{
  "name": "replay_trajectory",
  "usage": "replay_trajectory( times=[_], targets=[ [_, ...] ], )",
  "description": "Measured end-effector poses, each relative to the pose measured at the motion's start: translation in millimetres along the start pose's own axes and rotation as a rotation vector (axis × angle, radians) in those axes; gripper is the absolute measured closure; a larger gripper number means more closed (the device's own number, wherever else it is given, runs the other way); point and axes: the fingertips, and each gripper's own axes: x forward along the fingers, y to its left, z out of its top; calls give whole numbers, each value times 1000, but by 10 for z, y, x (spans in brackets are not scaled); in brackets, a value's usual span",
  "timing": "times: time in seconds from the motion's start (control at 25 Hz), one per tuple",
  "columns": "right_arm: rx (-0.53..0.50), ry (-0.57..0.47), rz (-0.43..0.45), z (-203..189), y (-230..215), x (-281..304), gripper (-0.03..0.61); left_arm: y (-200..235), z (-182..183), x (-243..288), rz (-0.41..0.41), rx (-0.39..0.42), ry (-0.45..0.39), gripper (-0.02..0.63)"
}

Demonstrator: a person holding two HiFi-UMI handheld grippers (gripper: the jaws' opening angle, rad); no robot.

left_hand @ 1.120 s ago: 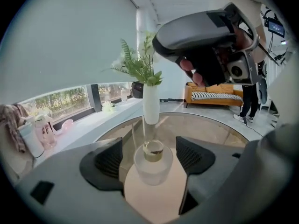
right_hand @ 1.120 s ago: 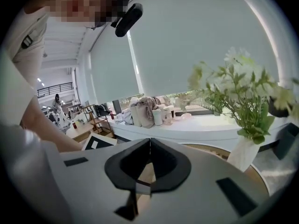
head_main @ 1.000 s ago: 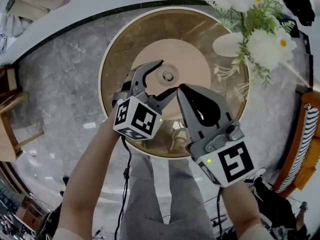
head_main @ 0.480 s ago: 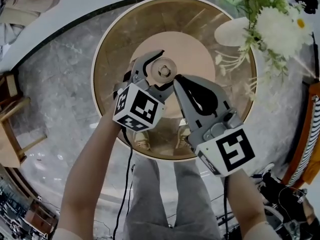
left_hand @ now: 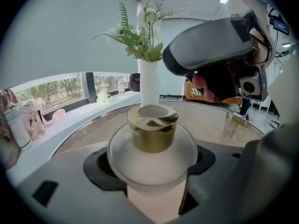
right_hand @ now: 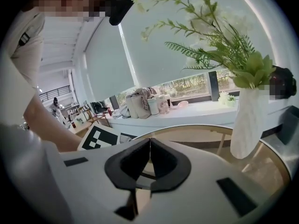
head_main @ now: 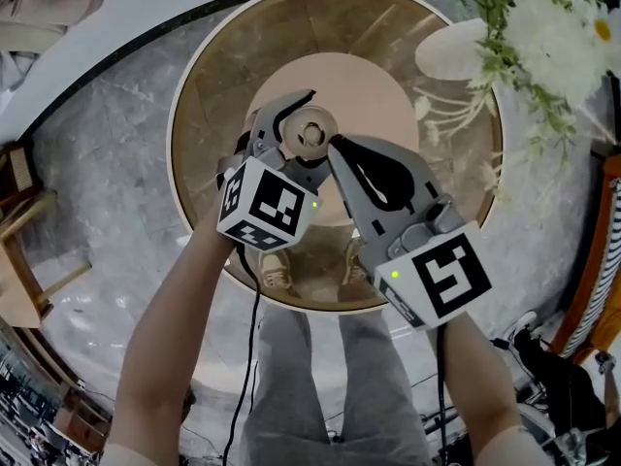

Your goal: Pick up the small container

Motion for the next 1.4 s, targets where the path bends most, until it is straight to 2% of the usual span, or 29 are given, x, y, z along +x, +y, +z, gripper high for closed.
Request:
replay_trajectory(
  times=[0.28,0.32,0.36,0.4,0.64,0.84,0.96,1.12,1.28,1.4],
  targets=[
    [-20,4,27,-14,72,113,563,-20,9,-19,-24,16,-4,273],
    [-24,9,24,-23,79,140,538,-23,8,-21,-28,18,-4,273],
    [-27,16,19,-36,80,171,477,-22,7,-21,-30,21,-4,273],
    [-28,22,15,-53,81,200,449,-21,7,-20,-32,24,-5,273],
    [-49,44,11,-168,107,288,419,-84,-26,-34,-85,58,-5,273],
    [-127,61,24,-268,110,353,416,-120,-46,-43,-111,73,-4,273],
    [-137,58,26,-322,87,393,416,-127,-50,-36,-115,76,-4,273],
    [-146,15,41,-316,94,413,422,-114,-48,-39,-117,77,-5,273],
    [-231,-20,47,-329,139,423,436,-117,-54,-58,-115,75,-6,273],
    [-235,-37,51,-340,145,414,439,-120,-54,-57,-111,71,-2,273]
  ],
)
